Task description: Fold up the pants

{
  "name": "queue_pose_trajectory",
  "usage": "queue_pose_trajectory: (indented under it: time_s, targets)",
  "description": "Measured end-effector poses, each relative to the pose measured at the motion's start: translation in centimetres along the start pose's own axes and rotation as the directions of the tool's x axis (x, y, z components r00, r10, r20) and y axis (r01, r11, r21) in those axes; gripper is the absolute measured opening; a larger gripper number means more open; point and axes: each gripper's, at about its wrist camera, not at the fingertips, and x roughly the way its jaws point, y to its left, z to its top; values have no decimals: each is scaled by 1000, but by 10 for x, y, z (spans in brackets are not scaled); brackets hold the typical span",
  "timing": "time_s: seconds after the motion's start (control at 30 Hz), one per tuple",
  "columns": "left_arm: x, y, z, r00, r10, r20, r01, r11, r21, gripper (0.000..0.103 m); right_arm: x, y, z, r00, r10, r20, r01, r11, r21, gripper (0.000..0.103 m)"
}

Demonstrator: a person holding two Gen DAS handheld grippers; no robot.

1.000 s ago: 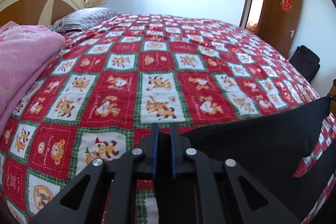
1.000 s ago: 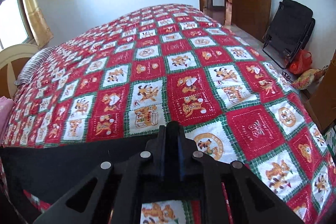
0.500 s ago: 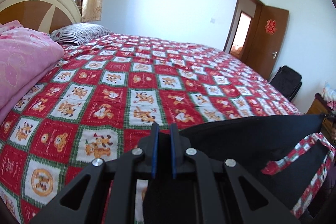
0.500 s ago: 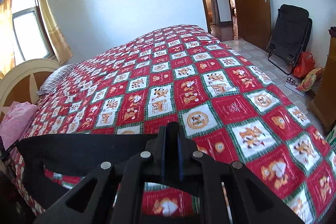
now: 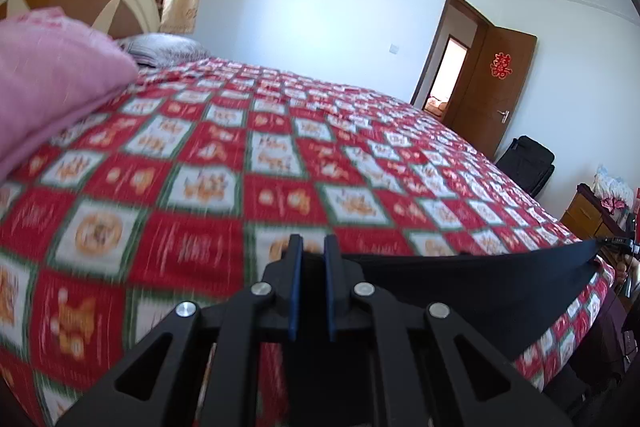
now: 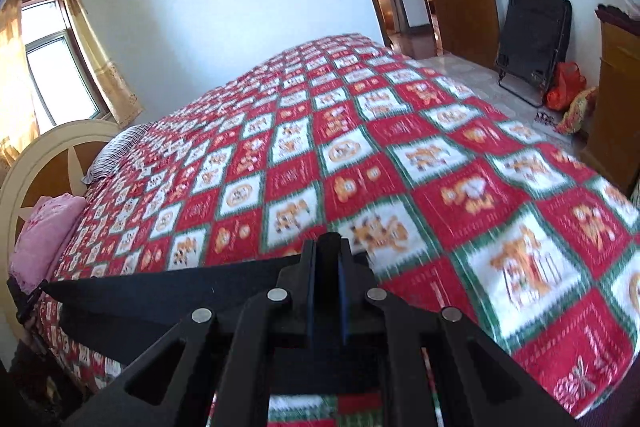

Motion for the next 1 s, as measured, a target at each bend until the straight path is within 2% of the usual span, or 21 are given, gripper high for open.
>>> queue_pose_trajectory:
  time_s: [0.2,0.33,0.4,0.6,0.7,0.77,0.8,0.83,0.93,1.0]
  targets:
    - [-2,4,-39,998,19,-58,-18,1000,9,11,15,-10,-27,995,-55,-84,55,998,-4,9]
    - [-8,6,-48,999,17,-48,-17,1000,-5,12,11,-13,-33,995,-54,-83,55,998,8,9]
    - [-10,6,-51,998,45,-47,-44,999,16,16,8,-12,-34,994,-64,-87,64,998,-6,9]
    - [-19,34,-56,989,136,-57,-137,990,-15,16,-7,-13,-39,994,-68,-85,67,998,-9,12]
    - [-28,44,-61,986,160,-52,-163,986,-45,16,-14,-12,-43,993,-71,-90,70,997,-15,19]
    - [-32,46,-64,985,166,-48,-168,984,-55,16,-17,-13,-45,993,-74,-95,73,997,-13,31]
    - [-34,47,-65,985,167,-42,-170,984,-62,16,-20,-14,-47,991,-94,-90,93,996,-16,43]
    - [-35,47,-66,986,165,-38,-167,983,-70,16,-23,-15,-48,991,-102,-85,101,995,-13,49]
    - [-37,42,-66,989,147,-30,-149,986,-73,16,-35,-17,-49,991,-124,-58,125,992,12,49]
    - [-35,36,-63,989,141,-33,-143,988,-61,16,-47,-8,-46,987,-162,-11,162,987,7,49]
